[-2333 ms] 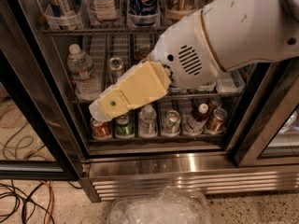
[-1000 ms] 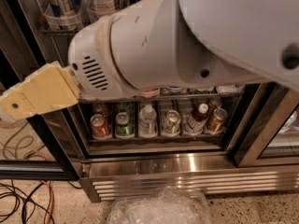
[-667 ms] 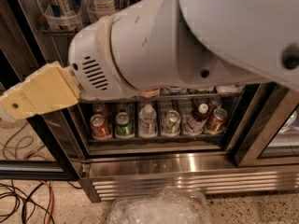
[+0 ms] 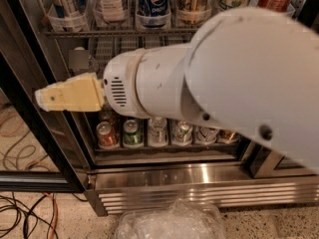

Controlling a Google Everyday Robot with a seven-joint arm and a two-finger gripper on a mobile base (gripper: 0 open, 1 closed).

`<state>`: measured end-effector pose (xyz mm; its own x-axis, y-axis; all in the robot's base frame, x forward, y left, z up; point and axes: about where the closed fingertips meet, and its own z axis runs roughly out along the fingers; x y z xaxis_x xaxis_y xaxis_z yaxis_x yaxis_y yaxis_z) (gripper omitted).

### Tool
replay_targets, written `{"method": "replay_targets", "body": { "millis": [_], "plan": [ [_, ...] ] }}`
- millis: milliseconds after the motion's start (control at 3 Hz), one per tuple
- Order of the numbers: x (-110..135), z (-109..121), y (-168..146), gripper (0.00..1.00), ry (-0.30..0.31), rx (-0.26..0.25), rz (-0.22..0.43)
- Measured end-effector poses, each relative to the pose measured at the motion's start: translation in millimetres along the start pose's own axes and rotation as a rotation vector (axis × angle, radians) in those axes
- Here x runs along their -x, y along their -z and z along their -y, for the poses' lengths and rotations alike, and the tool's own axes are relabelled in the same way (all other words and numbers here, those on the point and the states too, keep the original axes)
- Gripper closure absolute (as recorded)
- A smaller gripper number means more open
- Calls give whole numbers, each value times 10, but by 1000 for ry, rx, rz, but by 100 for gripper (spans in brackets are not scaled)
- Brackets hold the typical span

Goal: Pick blue plastic bottle from top shelf of fridge

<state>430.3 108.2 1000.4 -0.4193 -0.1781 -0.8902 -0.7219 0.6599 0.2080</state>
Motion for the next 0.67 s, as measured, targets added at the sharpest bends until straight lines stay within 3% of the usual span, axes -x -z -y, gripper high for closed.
{"method": "replay_targets", "body": {
  "millis": [333,667],
  "plan": [
    [-159,471,-72,0,-120,-170,75],
    [-23,404,-78,0,-138,-165,100]
  ]
}}
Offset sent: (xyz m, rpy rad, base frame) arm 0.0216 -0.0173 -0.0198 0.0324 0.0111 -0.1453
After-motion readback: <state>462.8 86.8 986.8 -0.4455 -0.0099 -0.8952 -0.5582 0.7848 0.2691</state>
